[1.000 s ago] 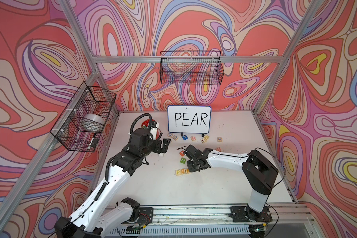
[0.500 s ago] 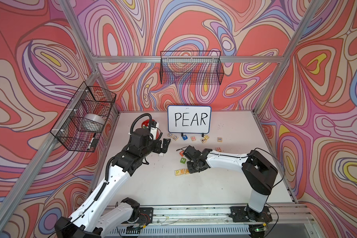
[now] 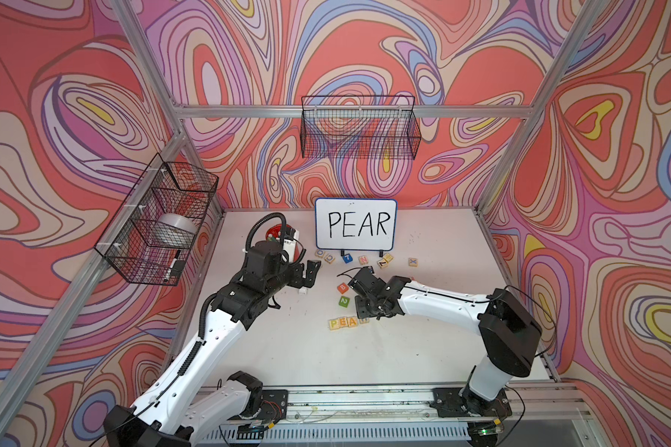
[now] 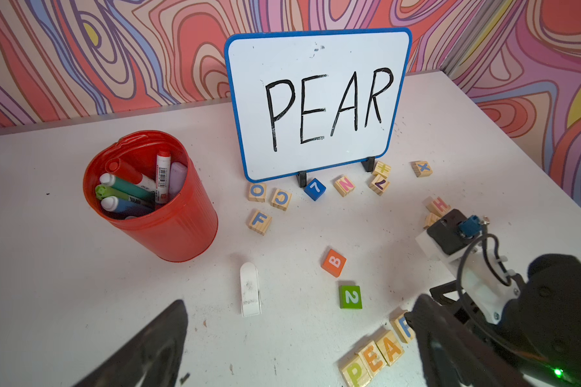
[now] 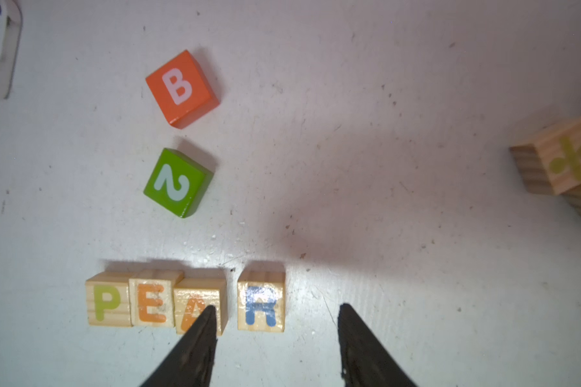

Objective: Spell the uppercase word “pear” with letter blocks
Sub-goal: Place the letter block at the center of the board, then move the letter block to the center of the board.

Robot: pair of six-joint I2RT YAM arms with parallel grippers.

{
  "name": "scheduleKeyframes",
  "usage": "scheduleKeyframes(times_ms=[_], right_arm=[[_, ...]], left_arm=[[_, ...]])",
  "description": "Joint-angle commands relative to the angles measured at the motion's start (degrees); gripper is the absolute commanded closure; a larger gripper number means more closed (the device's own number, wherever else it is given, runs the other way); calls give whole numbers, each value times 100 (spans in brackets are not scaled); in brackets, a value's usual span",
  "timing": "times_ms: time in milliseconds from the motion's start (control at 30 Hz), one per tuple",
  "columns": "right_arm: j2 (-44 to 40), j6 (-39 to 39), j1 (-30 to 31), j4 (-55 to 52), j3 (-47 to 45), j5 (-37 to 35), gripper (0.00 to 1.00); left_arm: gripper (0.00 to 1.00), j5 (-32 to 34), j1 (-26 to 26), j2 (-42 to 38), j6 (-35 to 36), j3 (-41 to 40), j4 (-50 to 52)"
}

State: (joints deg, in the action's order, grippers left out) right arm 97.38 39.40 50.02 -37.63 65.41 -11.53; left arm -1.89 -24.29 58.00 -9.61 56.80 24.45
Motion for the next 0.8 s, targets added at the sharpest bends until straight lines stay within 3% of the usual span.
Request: scheduleKeyframes(times_ms=[0,267,767], right_arm=[[-121,196,-233,-53,-234,-301,40],[-65,-14,-581,82,-492,-176,39],[308,-780,-567,-180,-304,273,39]], left_arm=[[0,-4,-6,18,73,156,121],[0,22,-6,-8,82,149,114],[0,7,-9,27,82,156,126]])
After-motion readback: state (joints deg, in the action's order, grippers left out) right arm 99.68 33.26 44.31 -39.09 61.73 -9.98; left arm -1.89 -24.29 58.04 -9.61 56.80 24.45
